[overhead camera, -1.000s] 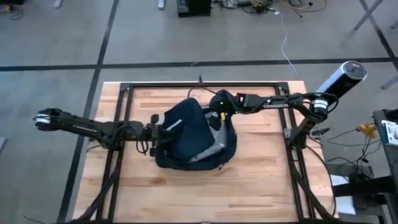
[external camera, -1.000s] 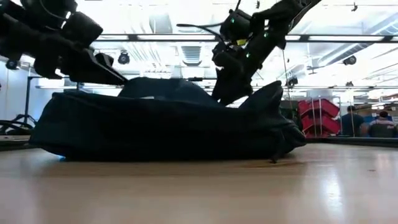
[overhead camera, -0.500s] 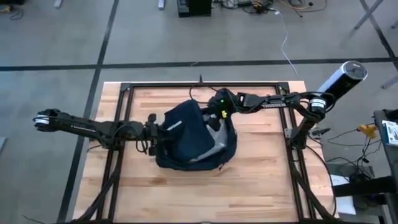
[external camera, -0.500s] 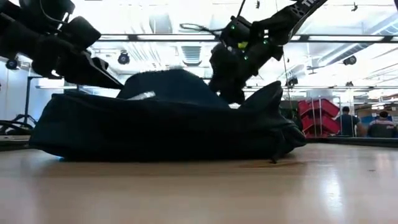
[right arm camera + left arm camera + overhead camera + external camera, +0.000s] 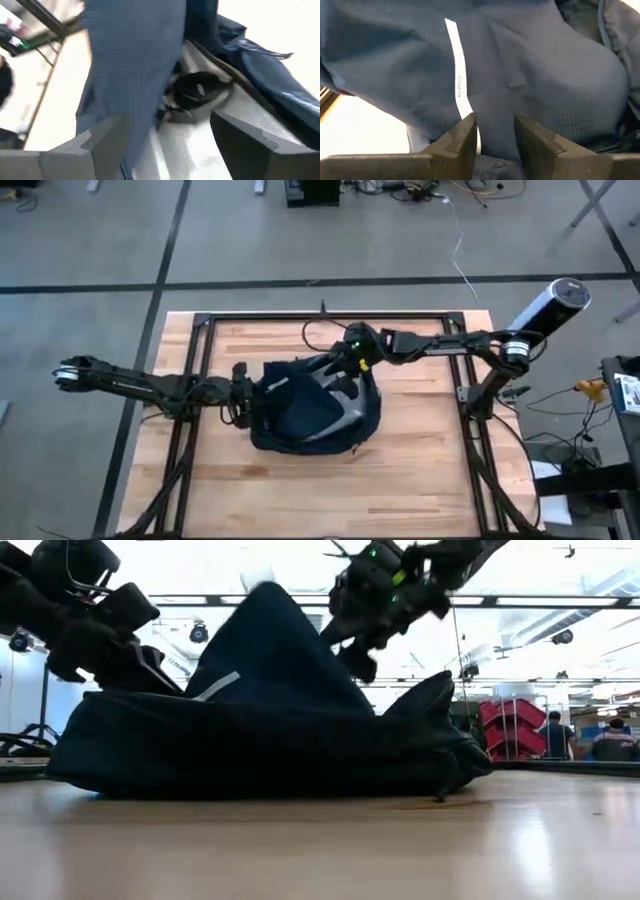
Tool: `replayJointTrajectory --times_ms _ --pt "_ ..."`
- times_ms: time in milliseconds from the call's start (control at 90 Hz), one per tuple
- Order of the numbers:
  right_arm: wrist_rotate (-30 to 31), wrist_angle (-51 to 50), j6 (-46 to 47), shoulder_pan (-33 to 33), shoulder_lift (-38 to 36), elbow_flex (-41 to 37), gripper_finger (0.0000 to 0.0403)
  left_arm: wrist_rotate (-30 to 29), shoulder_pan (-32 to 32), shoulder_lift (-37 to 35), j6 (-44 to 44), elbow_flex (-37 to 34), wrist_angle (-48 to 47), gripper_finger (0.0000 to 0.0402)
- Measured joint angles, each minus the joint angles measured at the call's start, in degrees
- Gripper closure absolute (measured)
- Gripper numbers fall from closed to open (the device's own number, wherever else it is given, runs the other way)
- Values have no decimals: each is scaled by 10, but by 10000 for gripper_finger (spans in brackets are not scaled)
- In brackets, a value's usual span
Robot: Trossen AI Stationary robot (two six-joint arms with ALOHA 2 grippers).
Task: Unpack backpack
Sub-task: Close the blue backpack
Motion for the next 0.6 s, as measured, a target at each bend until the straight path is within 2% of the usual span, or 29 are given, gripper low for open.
replayJointTrajectory --times_ms 78,167,278,411,600 --pt "40 -46 -5 -1 -18 7 147 0 0 -3 -5 0 -15 283" --pt "55 -40 2 2 -28 -1 156 1 0 -1 -7 0 -15 283" --pt "55 -4 4 9 -21 -4 165 1 0 2 -5 0 -7 283" --pt "51 30 5 22 23 -7 170 1 0 4 -7 0 -3 283" --pt "17 79 6 41 74 1 173 0 0 9 -19 0 -8 283"
